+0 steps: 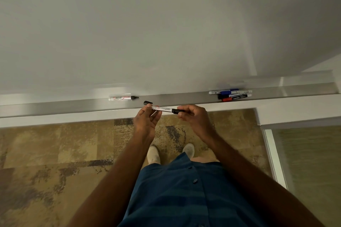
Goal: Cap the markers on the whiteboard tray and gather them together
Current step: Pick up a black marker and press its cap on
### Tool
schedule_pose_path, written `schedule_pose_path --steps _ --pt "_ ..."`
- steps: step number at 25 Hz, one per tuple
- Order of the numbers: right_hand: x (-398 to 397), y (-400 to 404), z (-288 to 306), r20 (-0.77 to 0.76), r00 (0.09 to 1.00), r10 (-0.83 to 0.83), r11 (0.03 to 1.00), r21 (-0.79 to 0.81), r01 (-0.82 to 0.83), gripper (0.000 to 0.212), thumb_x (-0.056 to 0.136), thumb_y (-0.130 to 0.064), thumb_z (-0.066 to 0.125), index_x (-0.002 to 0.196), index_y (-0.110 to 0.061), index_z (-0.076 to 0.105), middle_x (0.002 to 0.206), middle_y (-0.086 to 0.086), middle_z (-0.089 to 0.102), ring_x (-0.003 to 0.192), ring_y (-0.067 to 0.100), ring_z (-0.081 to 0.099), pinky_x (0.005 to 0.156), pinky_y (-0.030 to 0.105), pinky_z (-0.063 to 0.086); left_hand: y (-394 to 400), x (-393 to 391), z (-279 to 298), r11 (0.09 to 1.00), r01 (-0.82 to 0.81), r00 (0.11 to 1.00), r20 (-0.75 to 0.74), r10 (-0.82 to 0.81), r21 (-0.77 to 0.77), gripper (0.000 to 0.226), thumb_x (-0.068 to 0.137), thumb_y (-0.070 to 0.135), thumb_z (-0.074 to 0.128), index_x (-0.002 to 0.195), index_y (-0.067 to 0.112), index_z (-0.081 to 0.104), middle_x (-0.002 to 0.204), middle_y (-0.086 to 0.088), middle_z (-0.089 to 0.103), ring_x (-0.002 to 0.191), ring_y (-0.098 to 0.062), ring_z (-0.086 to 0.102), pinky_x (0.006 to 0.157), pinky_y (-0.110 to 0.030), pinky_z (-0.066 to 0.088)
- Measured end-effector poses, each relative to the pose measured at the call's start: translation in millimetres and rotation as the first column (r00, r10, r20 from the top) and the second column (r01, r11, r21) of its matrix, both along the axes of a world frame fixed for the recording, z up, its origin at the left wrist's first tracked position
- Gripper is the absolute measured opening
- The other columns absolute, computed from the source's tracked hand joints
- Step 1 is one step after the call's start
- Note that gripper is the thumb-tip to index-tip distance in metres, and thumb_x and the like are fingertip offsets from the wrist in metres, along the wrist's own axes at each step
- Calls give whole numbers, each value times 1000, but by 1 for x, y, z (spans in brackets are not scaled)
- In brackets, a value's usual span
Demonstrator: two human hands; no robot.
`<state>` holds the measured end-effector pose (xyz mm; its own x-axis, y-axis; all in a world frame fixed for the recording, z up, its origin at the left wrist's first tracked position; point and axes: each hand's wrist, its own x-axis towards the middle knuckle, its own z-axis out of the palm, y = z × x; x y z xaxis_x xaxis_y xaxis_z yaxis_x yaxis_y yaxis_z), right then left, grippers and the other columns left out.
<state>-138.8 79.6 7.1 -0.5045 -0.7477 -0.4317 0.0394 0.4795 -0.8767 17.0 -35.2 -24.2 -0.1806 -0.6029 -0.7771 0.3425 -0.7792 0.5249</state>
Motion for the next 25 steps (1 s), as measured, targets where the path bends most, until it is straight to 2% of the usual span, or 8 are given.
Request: schedule_pose_path --steps 3,6,12,17,20,22,24,25 --pt "-6 2 6 -54 998 44 999 2 -44 25 93 -9 70 118 -9 72 102 5 77 90 13 75 81 23 61 1 -4 2 1000 20 1000 19 -21 19 11 98 15 63 101 6 68 92 -13 74 78 -21 76 66 -28 61" --pt "-13 5 10 -35 998 49 999 1 -49 23 94 -7 68 117 -8 71 98 5 77 84 8 75 72 15 59 3 -11 3 999 51 999 2 -51 16 8 99 12 61 99 7 66 92 -13 75 78 -21 76 66 -27 62" --pt "-29 10 10 277 959 -63 997 -22 72 22 94 -2 66 115 -5 70 101 11 77 90 19 77 76 21 62 -3 -27 11 988 132 991 -22 -134 -83 11 100 10 58 93 11 66 92 -11 77 84 -22 76 72 -29 62" --pt "-46 18 -1 384 918 -101 995 16 103 22 94 -2 66 115 -7 72 100 11 79 94 23 77 77 24 62 1 -44 15 967 206 977 -16 -211 -149 11 100 13 58 93 11 66 92 -9 76 85 -21 74 73 -29 62" --pt "-60 27 -11 234 971 -47 997 71 31 20 95 -6 66 108 -21 72 96 4 79 93 21 77 76 22 61 7 -58 14 936 298 952 -16 -306 -189 6 99 13 61 97 10 65 94 -10 76 90 -23 73 79 -31 62" --pt "-73 32 -18 -10 994 113 984 139 -111 21 95 -12 67 110 -25 73 98 -6 76 89 15 73 76 18 57 11 -69 12 905 365 930 34 -367 -219 7 99 12 62 101 7 66 99 -12 75 95 -26 73 83 -33 62" --pt "-89 36 -23 -280 907 316 940 223 -259 21 97 -18 64 115 -24 71 101 -14 68 87 -1 63 75 13 47 14 -75 9 859 443 897 124 -425 -257 10 98 12 62 104 8 69 104 -14 74 99 -27 72 86 -34 61" --pt "-100 37 -25 -379 854 357 929 235 -284 20 97 -18 63 116 -23 70 102 -14 65 87 -3 59 75 11 42 14 -75 7 834 480 877 184 -444 -273 12 98 12 63 107 11 70 107 -14 73 100 -27 72 87 -34 61"
